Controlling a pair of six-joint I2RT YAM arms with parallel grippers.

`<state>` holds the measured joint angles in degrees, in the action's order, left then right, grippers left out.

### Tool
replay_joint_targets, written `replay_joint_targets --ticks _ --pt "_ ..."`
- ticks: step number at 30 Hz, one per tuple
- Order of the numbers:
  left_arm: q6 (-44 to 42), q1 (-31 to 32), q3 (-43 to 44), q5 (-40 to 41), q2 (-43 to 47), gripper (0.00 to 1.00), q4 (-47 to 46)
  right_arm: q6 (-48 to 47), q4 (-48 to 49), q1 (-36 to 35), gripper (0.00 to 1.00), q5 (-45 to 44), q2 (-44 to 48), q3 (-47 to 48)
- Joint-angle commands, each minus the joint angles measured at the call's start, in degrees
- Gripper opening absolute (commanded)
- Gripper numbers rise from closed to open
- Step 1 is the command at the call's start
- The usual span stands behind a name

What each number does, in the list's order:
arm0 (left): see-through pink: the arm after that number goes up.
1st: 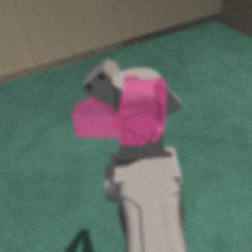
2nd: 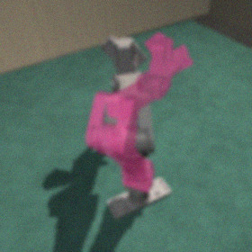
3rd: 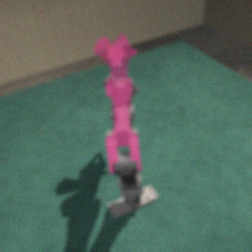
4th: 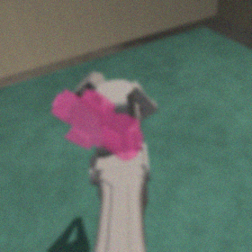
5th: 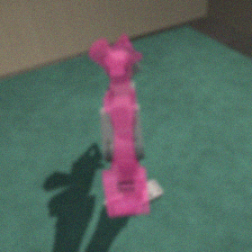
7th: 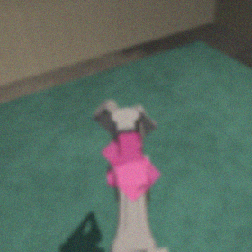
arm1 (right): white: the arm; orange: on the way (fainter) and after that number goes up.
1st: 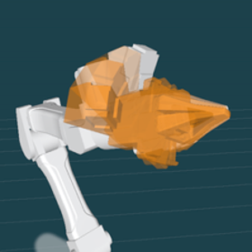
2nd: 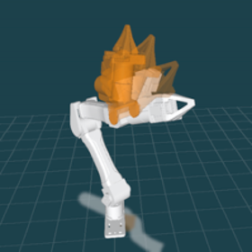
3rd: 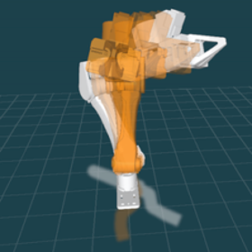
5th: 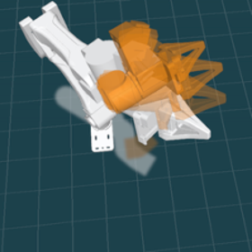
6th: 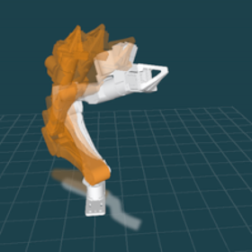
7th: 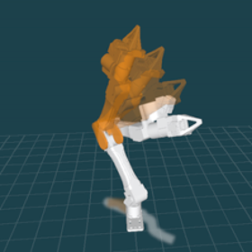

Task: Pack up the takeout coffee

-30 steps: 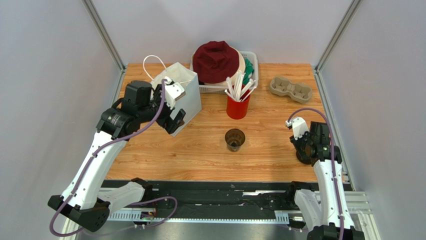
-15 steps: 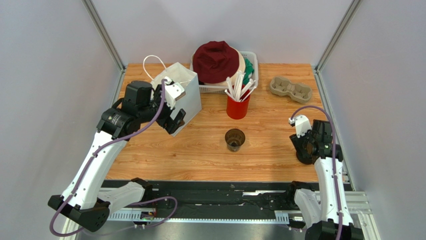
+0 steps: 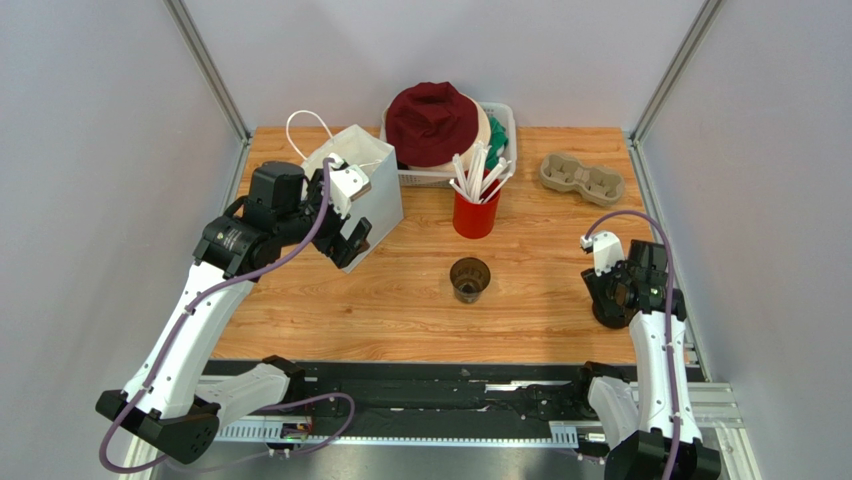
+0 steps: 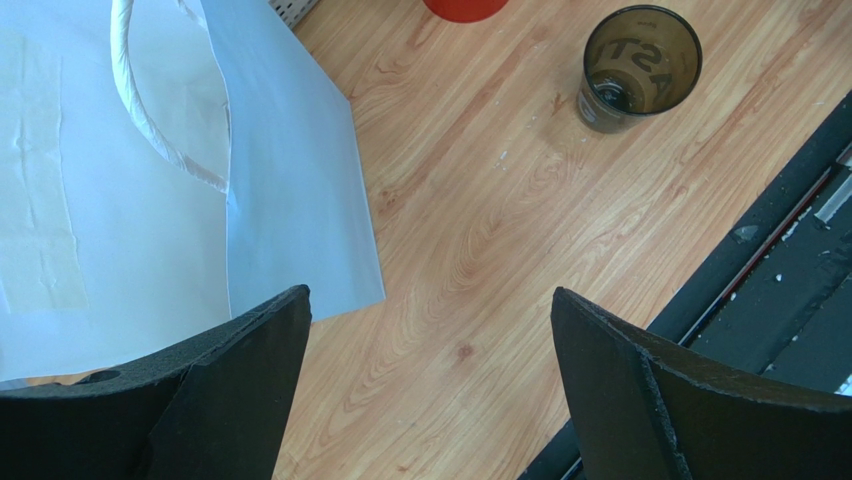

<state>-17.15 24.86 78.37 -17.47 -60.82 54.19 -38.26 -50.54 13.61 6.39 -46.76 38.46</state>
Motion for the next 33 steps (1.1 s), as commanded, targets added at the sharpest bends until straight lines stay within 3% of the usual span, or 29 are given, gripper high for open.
replay_joint_targets --ticks 1,18,30,33 --pt "0.89 -0.25 -0.06 -0.81 0.17 0.98 -1.28 -0.06 0.62 0.28 0.46 1.87 0.27 -0.31" --pt "0.98 -0.25 0.03 -0.98 0.26 0.98 -1.28 0.47 1.77 0.19 0.29 0.9 -0.35 -1.45" --pt "1.06 -0.25 -0.15 -0.98 0.26 0.98 -1.46 0.82 2.64 0.19 0.32 1.34 -1.84 -2.25" --pt "1.15 -0.25 -0.15 -1.07 0.17 0.98 -1.46 0.82 2.82 0.19 0.27 1.34 -1.75 -2.25"
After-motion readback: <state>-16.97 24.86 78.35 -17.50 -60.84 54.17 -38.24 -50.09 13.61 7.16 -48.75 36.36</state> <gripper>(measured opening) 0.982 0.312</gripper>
